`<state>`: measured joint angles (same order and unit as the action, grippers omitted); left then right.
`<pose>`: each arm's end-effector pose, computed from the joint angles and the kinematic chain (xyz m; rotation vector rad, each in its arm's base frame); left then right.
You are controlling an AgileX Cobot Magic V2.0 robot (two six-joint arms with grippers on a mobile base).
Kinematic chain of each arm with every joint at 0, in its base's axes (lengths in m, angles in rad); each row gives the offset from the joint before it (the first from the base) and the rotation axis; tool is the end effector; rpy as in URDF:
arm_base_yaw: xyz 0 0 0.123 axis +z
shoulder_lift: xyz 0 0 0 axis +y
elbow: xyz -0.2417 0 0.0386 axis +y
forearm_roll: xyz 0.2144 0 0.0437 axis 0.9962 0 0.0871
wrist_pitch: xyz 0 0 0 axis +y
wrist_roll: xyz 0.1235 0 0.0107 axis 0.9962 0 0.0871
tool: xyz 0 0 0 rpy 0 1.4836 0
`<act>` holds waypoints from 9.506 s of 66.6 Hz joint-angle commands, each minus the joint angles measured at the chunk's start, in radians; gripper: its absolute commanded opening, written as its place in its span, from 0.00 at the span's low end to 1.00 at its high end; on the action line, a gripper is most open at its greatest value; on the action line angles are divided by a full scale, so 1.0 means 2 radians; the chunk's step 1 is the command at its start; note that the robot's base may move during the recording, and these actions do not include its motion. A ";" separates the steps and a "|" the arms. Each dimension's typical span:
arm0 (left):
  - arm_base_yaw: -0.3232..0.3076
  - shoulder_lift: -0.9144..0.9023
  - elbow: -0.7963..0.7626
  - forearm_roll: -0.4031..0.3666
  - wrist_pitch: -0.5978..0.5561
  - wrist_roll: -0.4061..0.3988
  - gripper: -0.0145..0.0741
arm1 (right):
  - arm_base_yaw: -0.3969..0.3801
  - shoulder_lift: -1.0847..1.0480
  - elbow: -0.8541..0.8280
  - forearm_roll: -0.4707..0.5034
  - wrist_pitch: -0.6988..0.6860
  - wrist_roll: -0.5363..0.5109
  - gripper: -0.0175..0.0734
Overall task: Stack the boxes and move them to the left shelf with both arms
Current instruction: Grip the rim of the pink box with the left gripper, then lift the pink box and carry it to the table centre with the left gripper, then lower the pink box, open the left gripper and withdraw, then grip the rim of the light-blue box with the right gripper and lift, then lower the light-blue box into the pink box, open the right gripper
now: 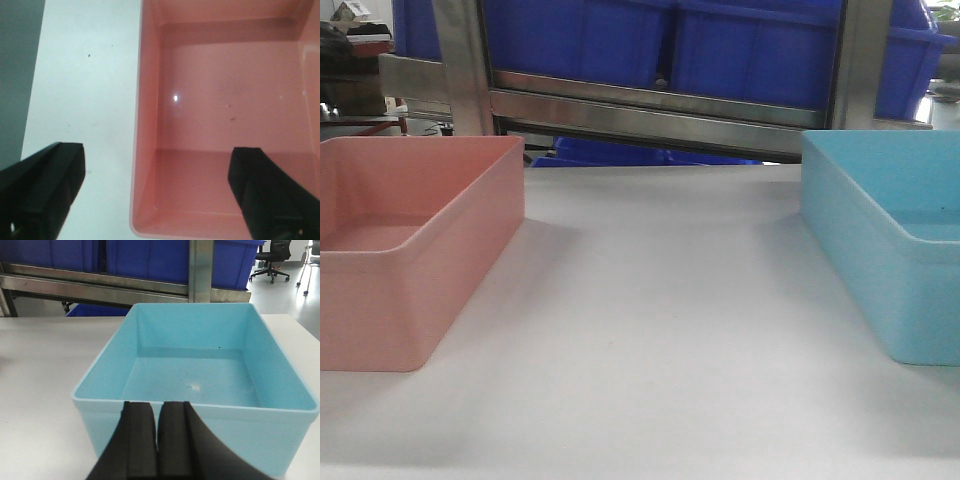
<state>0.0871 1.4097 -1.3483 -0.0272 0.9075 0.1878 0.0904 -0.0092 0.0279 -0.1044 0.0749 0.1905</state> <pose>0.2939 0.0230 0.3025 0.1124 2.4514 0.0873 0.0968 0.0078 0.1982 0.0030 1.5783 0.1324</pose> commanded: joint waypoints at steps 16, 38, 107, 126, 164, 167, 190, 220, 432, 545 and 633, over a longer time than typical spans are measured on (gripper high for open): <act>0.076 0.133 -0.080 -0.169 -0.003 0.157 0.79 | -0.001 -0.011 -0.009 -0.007 -0.044 -0.007 0.25; 0.076 0.233 -0.080 -0.155 -0.020 0.164 0.76 | -0.001 -0.011 -0.009 -0.007 -0.044 -0.007 0.25; 0.051 0.180 -0.080 -0.125 -0.002 0.028 0.16 | -0.001 -0.011 -0.009 -0.007 -0.049 -0.007 0.25; -0.001 0.098 -0.080 -0.124 0.041 -0.107 0.16 | -0.001 -0.011 -0.009 -0.007 -0.049 -0.007 0.25; -0.200 0.104 0.026 -0.096 -0.093 -0.277 0.16 | -0.001 -0.011 -0.009 -0.007 -0.048 -0.007 0.25; -0.212 0.111 0.028 -0.093 -0.094 -0.277 0.16 | -0.001 -0.011 -0.009 -0.007 -0.048 -0.007 0.25; -0.258 0.183 0.028 -0.091 -0.139 -0.300 0.16 | -0.001 -0.011 -0.009 -0.007 -0.048 -0.007 0.25; -0.260 0.226 0.028 -0.095 -0.143 -0.311 0.17 | -0.001 -0.011 -0.009 -0.007 -0.048 -0.007 0.25; -0.258 -0.483 0.513 0.065 -0.385 -0.164 0.15 | -0.209 0.677 -0.688 0.059 0.446 -0.177 0.87; -0.258 -0.483 0.513 0.065 -0.394 -0.164 0.15 | -0.228 0.772 -0.734 0.191 0.311 -0.265 0.25; -0.258 -0.483 0.513 0.065 -0.405 -0.164 0.15 | 0.194 0.750 -0.752 -0.051 0.264 0.319 0.25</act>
<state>-0.4287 0.4431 -0.2925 0.0989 0.1873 -0.1395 0.4505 1.5023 -1.4378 -0.1828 0.7567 0.7885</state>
